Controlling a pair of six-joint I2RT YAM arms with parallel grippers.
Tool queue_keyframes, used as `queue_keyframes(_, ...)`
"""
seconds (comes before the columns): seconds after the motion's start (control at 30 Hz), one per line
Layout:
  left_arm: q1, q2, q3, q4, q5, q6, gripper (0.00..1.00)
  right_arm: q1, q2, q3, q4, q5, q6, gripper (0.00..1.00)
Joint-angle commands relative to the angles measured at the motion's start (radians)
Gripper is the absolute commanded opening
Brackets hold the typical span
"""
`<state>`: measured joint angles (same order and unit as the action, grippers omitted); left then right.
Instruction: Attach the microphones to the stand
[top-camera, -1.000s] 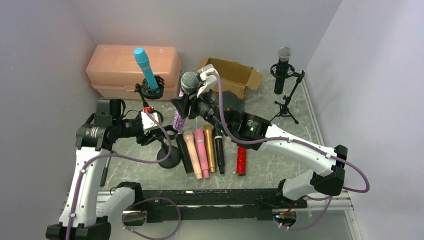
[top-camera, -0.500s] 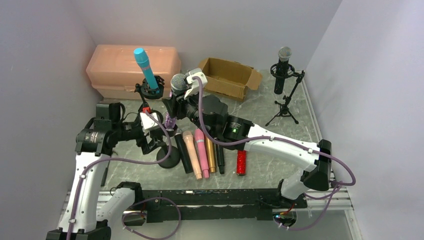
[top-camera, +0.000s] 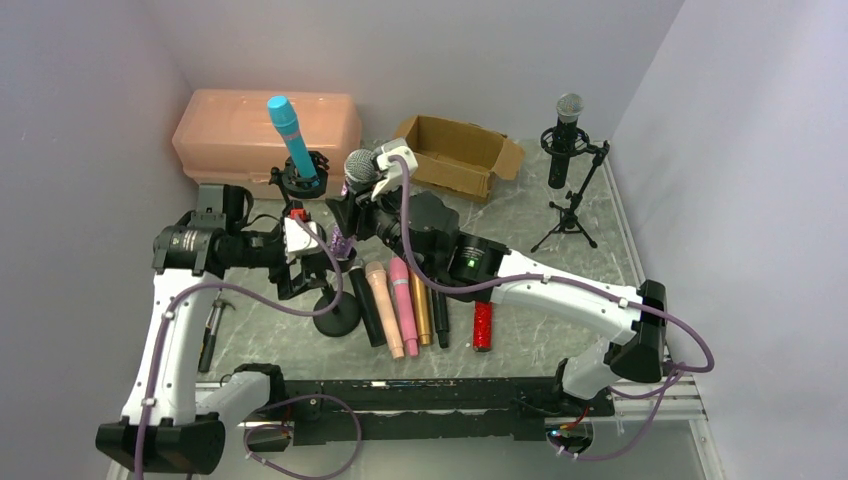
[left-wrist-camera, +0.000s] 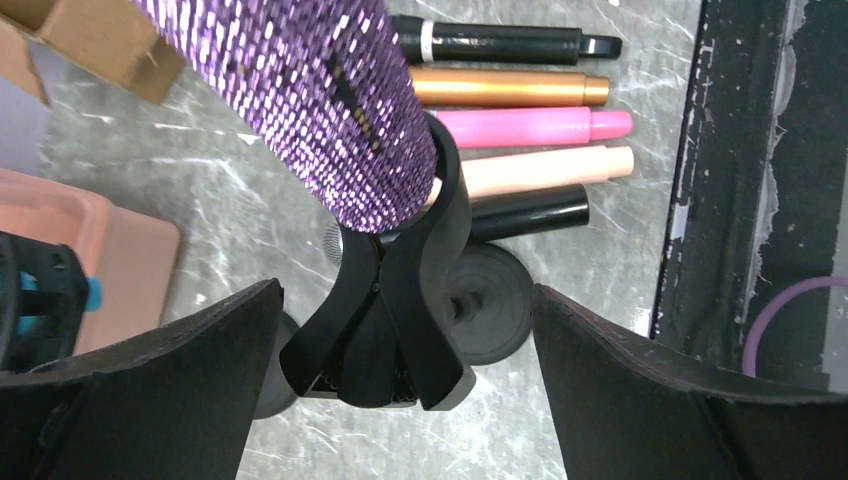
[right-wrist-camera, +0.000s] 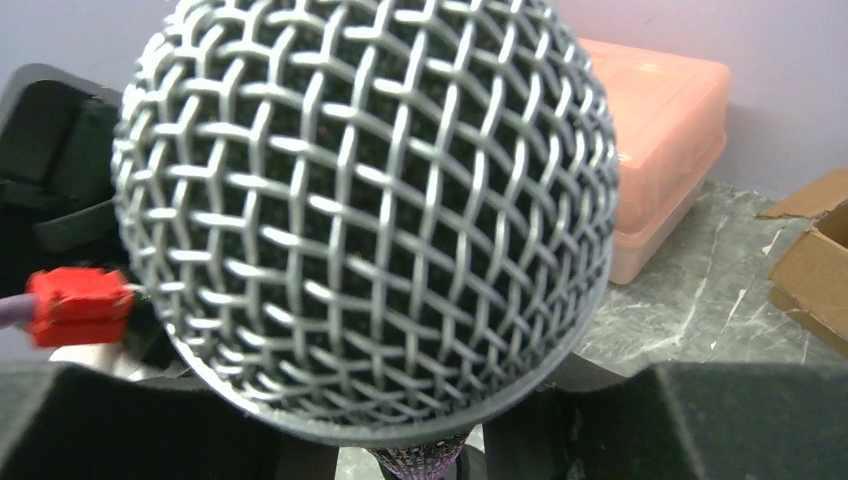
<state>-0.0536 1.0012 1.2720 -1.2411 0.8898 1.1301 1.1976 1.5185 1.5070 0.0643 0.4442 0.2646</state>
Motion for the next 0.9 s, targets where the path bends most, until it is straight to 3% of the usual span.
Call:
queue_keyframes(0.0, 0.019, 0.030, 0.038, -0.108, 0.053, 0.105, 0.99, 0.003, -0.067, -0.033, 0.070, 0.005, 0.001, 0.00)
queue_keyframes(0.47, 0.040, 0.035, 0.065, -0.169, 0.095, 0.178, 0.94, 0.005, -0.070, -0.062, 0.074, 0.008, -0.002, 0.00)
queue_keyframes(0.7, 0.051, 0.060, 0.060, -0.147, 0.098, 0.150, 0.80, 0.006, -0.069, -0.068, 0.083, -0.016, 0.005, 0.00)
queue_keyframes(0.77, 0.051, 0.065, 0.045, -0.118, 0.093, 0.125, 0.66, 0.011, -0.068, -0.070, 0.083, -0.013, 0.003, 0.00)
queue_keyframes(0.8, 0.051, 0.066, 0.032, -0.090, 0.081, 0.099, 0.49, 0.014, -0.067, -0.071, 0.085, -0.009, -0.001, 0.00)
queue_keyframes(0.83, 0.051, 0.068, 0.018, -0.049, 0.062, 0.059, 0.14, 0.015, -0.069, -0.073, 0.085, -0.006, -0.004, 0.00)
queue_keyframes(0.87, 0.051, 0.068, 0.004, 0.002, 0.035, -0.009, 0.00, 0.017, -0.069, -0.074, 0.085, -0.003, -0.006, 0.00)
